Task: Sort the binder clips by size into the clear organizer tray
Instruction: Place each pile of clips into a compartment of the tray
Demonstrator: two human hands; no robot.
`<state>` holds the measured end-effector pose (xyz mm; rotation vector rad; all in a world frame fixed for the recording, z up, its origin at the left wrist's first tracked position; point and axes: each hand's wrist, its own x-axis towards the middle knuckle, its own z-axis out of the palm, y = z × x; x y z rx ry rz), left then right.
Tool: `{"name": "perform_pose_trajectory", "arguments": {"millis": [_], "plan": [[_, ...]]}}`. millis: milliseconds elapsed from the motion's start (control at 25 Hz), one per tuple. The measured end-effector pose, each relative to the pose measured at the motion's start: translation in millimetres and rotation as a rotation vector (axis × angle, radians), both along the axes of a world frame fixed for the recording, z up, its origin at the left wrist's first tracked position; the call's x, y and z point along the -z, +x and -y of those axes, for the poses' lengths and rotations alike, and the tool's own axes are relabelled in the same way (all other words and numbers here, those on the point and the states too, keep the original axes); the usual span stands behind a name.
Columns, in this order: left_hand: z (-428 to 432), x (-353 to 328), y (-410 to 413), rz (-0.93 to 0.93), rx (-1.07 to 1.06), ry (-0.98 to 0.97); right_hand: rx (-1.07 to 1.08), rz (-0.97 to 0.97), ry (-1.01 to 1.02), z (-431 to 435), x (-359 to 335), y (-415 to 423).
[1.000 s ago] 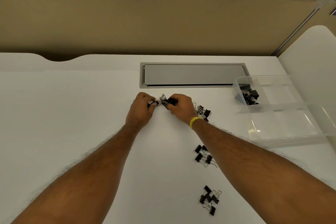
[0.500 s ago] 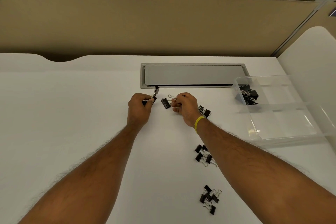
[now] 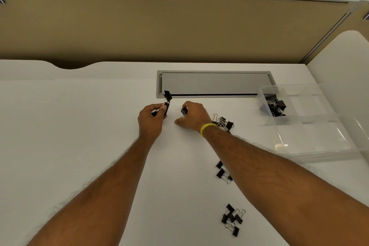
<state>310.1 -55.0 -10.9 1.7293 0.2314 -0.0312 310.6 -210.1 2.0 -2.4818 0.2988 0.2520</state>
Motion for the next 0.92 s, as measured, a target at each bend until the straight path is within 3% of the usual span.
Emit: {"name": "perform_pose_trajectory", "arguments": {"millis": [440, 520, 720, 800, 920], "plan": [[-3.2, 1.9, -2.7, -0.034, 0.005, -0.029, -0.076, 0.095, -0.027, 4.0, 4.0, -5.4], [-0.5, 2.0, -4.5, -0.032, 0.007, -0.036, -0.030, 0.135, 0.112, 4.2, 4.9, -7.5], [10.3, -1.5, -8.0, -0.070, -0.012, -0.195, 0.352, 0.166, 0.903, 0.7, -3.8, -16.0], [17.3, -5.5, -10.7, -0.094, -0.023, -0.304, 0.398, 0.141, 1.016, -1.4, -3.1, -18.8], [23.0, -7.8, -14.9, -0.133, -0.056, -0.404, 0.418, 0.112, 1.004, -2.6, 1.4, -22.5]]}}
